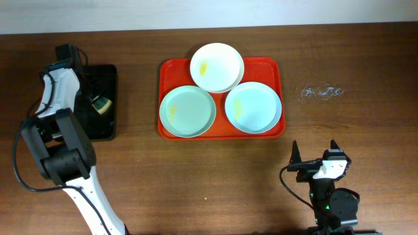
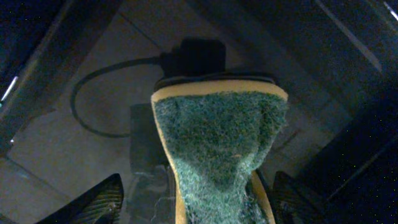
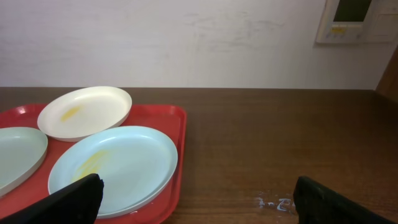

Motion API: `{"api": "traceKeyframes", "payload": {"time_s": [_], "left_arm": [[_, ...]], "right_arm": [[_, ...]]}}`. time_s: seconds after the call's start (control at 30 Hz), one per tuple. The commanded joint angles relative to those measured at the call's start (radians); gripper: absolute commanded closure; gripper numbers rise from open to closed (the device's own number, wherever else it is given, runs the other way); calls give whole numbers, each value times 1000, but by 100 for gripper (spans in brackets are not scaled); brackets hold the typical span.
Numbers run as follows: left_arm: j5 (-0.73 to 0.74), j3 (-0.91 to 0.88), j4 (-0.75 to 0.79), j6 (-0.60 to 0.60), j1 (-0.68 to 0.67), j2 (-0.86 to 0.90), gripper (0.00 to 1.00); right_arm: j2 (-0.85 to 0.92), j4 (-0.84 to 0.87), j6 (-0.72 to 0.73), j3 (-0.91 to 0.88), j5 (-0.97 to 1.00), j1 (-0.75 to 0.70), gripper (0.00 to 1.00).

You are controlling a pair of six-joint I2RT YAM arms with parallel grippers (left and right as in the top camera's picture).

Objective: Clean dirty plates on tray and stack at the side
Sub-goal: 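Reach the left gripper into the black tray and grasp the sponge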

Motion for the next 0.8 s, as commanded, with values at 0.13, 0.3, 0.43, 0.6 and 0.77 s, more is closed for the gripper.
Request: {"api": "traceKeyframes", "payload": {"time_s": [0.13, 0.3, 0.43, 0.6, 0.77], "left_arm": [[-3, 3, 9, 2, 7, 62, 78], [-33, 99, -113, 2, 14, -16, 100], [-8, 167, -164, 2, 12, -196, 100], [-11, 86, -145, 2, 11, -57, 100], [-10, 171, -238, 65, 12, -101, 100]], "right_arm": [[-5, -5, 3, -8, -2, -6, 1], [-5, -5, 3, -8, -2, -6, 1], [-5, -5, 3, -8, -2, -6, 1], [-5, -5, 3, -8, -2, -6, 1], [-5, -5, 3, -8, -2, -6, 1]]}}
